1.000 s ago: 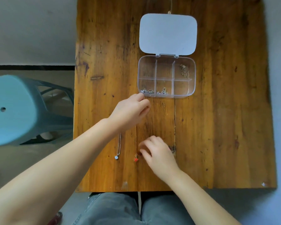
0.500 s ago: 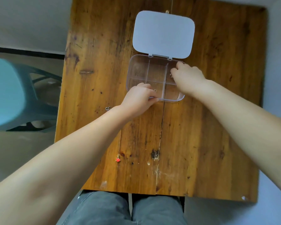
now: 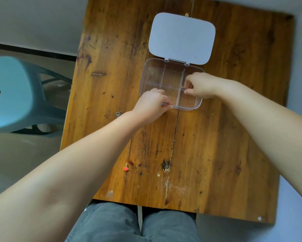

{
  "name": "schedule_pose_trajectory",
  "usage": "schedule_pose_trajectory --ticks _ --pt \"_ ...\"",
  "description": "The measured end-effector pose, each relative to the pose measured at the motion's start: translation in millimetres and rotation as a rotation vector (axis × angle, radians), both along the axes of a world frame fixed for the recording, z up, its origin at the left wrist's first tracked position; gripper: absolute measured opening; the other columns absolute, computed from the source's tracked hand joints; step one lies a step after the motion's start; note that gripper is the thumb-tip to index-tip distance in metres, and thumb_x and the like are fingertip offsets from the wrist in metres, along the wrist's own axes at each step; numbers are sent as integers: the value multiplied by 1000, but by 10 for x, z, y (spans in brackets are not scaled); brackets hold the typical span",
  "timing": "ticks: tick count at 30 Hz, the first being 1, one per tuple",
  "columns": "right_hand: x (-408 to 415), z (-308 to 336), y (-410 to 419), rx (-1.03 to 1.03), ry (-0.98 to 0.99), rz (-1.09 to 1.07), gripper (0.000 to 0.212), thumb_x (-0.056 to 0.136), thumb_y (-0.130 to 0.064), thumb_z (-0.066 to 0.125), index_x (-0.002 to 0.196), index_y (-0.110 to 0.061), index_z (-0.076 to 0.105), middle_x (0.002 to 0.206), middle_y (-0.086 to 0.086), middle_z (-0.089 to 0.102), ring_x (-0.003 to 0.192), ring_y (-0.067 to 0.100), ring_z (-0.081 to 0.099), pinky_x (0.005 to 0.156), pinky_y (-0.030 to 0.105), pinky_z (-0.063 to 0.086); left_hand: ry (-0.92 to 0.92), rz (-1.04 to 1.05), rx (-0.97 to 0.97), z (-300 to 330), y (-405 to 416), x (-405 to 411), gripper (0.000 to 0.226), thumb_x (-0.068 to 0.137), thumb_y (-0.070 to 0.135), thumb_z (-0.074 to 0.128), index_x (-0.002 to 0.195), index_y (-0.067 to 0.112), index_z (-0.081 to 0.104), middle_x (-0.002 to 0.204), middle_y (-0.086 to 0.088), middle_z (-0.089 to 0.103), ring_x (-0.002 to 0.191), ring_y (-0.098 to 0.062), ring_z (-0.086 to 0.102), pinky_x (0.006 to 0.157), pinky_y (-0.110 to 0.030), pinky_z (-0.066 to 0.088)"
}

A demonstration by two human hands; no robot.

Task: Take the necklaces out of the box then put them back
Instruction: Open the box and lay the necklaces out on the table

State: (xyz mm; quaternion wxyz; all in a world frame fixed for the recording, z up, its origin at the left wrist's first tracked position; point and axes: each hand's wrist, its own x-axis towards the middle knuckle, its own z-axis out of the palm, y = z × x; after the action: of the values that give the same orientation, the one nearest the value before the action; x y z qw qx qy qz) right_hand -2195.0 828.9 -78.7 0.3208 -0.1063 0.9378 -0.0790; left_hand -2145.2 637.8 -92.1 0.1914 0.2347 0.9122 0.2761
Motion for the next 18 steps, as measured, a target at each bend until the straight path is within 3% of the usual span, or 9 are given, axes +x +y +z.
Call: schedule_pose_trajectory --ticks 3,6,10,13,16,18 --pt "116 -57 -3 -115 130 -131 7 89 -16 59 89 -20 54 95 6 58 79 21 56 61 26 44 3 2 3 -1 0 0 23 90 28 58 105 16 71 99 -5 65 94 -21 53 76 -32 41" --pt "175 -21 -22 -186 205 -183 6 90 -17 59 88 -20 54 93 3 60 83 20 58 72 33 51 -2 5 11 -9 -2 -5 23 90 28 58 106 17 70 100 -4 65 95 -20 53 76 -30 40" --pt "224 287 67 -407 247 -343 4 89 -19 60 87 -22 58 88 -4 61 79 9 58 67 18 44 -20 -8 -4 -23 -1 -5 26 91 29 57 112 16 66 106 -4 64 102 -20 53 77 -28 40" --pt "323 648 137 -724 109 -504 7 88 -19 61 84 -25 62 81 -8 67 72 -2 65 65 9 48 -117 112 140 89 8 11 41 91 31 57 128 16 50 119 -3 60 111 -16 53 90 -28 45" --pt "479 896 120 -1054 -109 -609 14 89 -10 59 83 -22 63 75 -8 71 75 5 67 70 18 53 -253 236 434 355 35 35 52 92 24 55 139 20 34 137 0 49 125 -6 44 101 -20 37" --pt "583 976 64 -1149 -207 -627 14 88 -9 58 82 -21 64 74 -7 70 74 7 66 69 21 54 -387 206 581 562 36 73 48 94 16 52 139 20 36 138 0 49 126 -6 44 101 -19 39"
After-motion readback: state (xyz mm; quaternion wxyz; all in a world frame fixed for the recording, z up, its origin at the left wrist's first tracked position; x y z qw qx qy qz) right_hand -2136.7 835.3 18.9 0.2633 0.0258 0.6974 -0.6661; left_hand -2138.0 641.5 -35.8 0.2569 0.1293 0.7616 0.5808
